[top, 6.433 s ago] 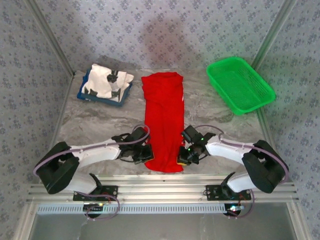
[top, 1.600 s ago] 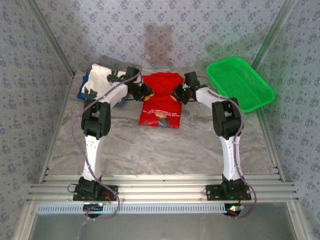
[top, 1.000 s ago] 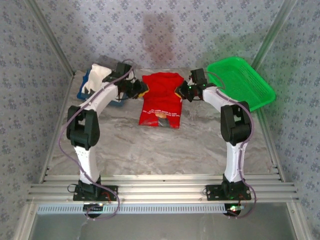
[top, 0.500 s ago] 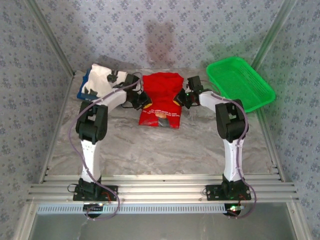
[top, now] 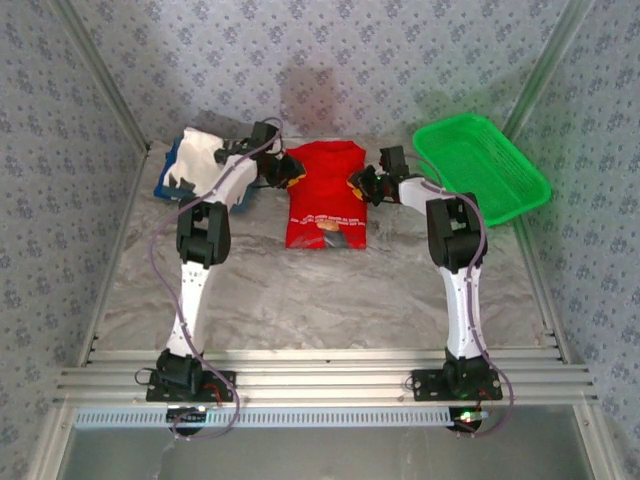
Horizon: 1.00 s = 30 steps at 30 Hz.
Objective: Fold and stack the t-shirts
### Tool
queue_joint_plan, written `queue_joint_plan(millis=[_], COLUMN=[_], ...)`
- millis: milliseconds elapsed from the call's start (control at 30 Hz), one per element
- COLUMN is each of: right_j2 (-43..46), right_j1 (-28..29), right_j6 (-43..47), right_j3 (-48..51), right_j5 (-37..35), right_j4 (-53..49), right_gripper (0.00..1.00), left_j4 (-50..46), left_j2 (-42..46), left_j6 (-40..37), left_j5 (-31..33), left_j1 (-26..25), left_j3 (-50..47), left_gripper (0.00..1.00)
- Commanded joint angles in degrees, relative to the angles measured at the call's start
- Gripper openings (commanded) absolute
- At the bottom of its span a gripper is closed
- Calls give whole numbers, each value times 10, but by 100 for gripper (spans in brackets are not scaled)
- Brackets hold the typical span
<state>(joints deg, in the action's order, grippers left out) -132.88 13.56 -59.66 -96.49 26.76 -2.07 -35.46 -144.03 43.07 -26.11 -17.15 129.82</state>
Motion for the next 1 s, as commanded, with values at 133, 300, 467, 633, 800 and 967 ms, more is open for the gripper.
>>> queue_joint_plan(millis=[133,300,467,633,800,967], right_j2=[124,220,294,318,293,256], right_j1=[-3,2,12,16,29,32], right_j6=[48,121,146,131,127,115], right_j3=[36,109,239,330,335,328], right_j5=[12,27,51,62,61,53], right_j4=[-86,-207,-228,-184,-163,-142], right_gripper=[48,59,69,69,69,68], left_j4=[1,10,63,148,173,175], left_j2=[209,338,411,407,377,350], left_j6=[-32,-33,-14,34,50,56], left_j5=[-10,-27,-55,-88,-80,-56], left_j1=[7,4,-1,-22,-32,-33], left_j3=[-162,-373,-559,-629,-627,-620], left_gripper=[61,69,71,71,71,70])
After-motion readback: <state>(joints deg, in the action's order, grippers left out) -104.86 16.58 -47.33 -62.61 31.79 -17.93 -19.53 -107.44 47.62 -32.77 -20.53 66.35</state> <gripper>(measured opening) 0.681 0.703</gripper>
